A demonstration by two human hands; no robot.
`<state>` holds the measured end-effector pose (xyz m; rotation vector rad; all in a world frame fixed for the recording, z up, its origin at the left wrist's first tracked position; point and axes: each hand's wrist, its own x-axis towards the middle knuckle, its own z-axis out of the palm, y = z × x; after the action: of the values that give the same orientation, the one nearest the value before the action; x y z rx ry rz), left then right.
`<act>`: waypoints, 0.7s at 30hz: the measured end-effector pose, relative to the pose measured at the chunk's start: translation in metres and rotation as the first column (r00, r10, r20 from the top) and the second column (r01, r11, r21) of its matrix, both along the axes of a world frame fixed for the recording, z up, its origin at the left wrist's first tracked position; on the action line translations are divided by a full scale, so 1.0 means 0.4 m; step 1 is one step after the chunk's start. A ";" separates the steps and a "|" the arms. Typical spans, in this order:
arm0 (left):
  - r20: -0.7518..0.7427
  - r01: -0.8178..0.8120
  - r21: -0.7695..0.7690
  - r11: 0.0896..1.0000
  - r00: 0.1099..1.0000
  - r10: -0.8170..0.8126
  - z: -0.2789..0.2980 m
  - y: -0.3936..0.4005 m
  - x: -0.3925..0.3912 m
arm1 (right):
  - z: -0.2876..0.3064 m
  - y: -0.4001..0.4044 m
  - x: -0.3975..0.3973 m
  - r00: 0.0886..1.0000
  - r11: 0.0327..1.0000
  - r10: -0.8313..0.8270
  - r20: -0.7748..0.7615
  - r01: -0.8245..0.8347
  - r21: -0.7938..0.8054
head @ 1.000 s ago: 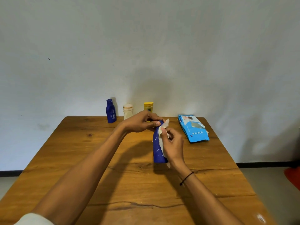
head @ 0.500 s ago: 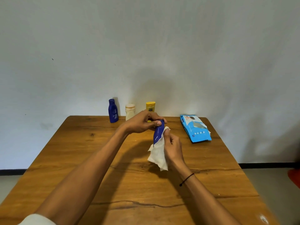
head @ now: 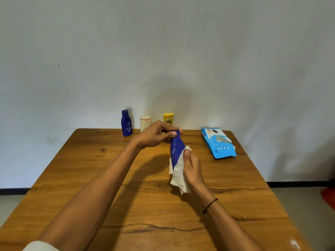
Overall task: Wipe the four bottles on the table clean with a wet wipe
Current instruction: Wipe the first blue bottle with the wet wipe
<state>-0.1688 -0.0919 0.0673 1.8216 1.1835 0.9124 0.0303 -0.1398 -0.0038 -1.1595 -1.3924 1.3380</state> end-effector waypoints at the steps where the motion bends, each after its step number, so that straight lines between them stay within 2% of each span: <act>1: 0.007 -0.001 0.007 1.000 1.000 0.001 0.003 0.002 -0.001 | 0.001 0.002 -0.002 1.000 1.000 -0.005 -0.019 0.005 -0.009; 5: -0.003 -0.032 0.043 0.999 0.999 0.033 0.012 0.004 -0.026 | -0.003 -0.003 0.021 0.978 0.977 0.205 -0.024 -0.206 -0.051; 7: -0.017 -0.033 0.050 0.998 0.999 0.034 0.010 0.001 -0.036 | -0.012 -0.006 0.033 0.967 0.963 0.254 -0.028 -0.256 -0.085; 9: -0.016 -0.045 0.040 0.998 0.999 0.045 0.003 -0.003 -0.035 | -0.016 -0.007 0.027 0.979 0.977 0.203 0.005 -0.202 -0.070; 12: -0.005 -0.052 0.011 0.999 0.999 0.052 -0.012 -0.003 -0.023 | -0.015 0.000 -0.003 0.993 1.000 0.004 0.120 -0.005 0.012; 14: 0.007 -0.059 0.009 0.998 0.998 0.059 -0.015 -0.003 -0.018 | -0.013 0.007 -0.014 0.989 0.997 -0.067 0.133 0.061 0.045; 16: 0.029 -0.080 0.019 0.997 0.996 0.080 -0.009 -0.003 -0.022 | -0.012 0.009 -0.004 0.992 0.999 0.001 0.130 -0.008 0.053; 19: 0.058 -0.107 0.025 0.994 0.993 0.105 -0.002 -0.003 -0.043 | -0.024 -0.004 0.030 0.970 0.977 0.211 0.121 -0.210 -0.024; 21: 0.056 -0.118 0.020 0.993 0.992 0.117 -0.005 -0.005 -0.050 | -0.038 -0.008 0.042 0.960 0.966 0.259 0.109 -0.255 -0.048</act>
<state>-0.1886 -0.0940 0.0653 1.7484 1.2607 1.0402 0.0471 -0.1431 -0.0191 -1.1201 -1.6550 1.4987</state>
